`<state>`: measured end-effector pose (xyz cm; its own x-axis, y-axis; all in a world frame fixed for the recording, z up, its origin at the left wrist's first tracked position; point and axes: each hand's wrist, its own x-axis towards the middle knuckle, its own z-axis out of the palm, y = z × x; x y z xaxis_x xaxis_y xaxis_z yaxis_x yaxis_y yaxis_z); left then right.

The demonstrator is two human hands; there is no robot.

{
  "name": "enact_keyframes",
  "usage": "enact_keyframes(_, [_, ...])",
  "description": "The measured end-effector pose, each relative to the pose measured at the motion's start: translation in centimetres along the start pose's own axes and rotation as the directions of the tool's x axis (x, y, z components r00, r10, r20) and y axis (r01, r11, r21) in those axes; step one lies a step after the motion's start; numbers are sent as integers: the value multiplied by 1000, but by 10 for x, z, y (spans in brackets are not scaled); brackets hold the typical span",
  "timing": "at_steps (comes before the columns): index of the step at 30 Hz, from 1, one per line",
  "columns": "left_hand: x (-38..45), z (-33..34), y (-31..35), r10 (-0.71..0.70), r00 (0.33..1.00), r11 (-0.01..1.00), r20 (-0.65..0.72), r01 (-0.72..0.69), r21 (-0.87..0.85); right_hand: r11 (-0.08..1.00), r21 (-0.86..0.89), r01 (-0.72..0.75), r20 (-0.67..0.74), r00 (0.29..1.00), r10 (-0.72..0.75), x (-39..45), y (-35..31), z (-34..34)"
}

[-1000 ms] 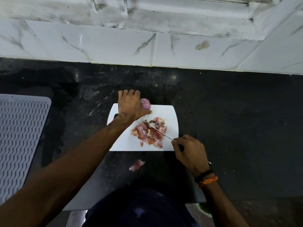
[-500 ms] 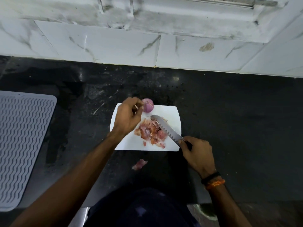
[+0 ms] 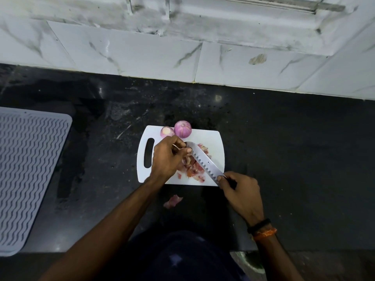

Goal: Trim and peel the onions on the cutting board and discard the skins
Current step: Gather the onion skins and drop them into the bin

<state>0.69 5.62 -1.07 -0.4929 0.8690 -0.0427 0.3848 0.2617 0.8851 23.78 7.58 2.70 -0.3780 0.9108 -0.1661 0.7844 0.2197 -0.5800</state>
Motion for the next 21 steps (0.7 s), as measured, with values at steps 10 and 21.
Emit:
enact_keyframes(10, [0,-4,-11,11,1000,991,-22,-8,133,978,145,-147,8,989,147,-4,2,-9])
enact_keyframes(21, [-13,-6,-27,28,997,981,68,-41,189,871,324,-368,142,930,340,-8,7,-10])
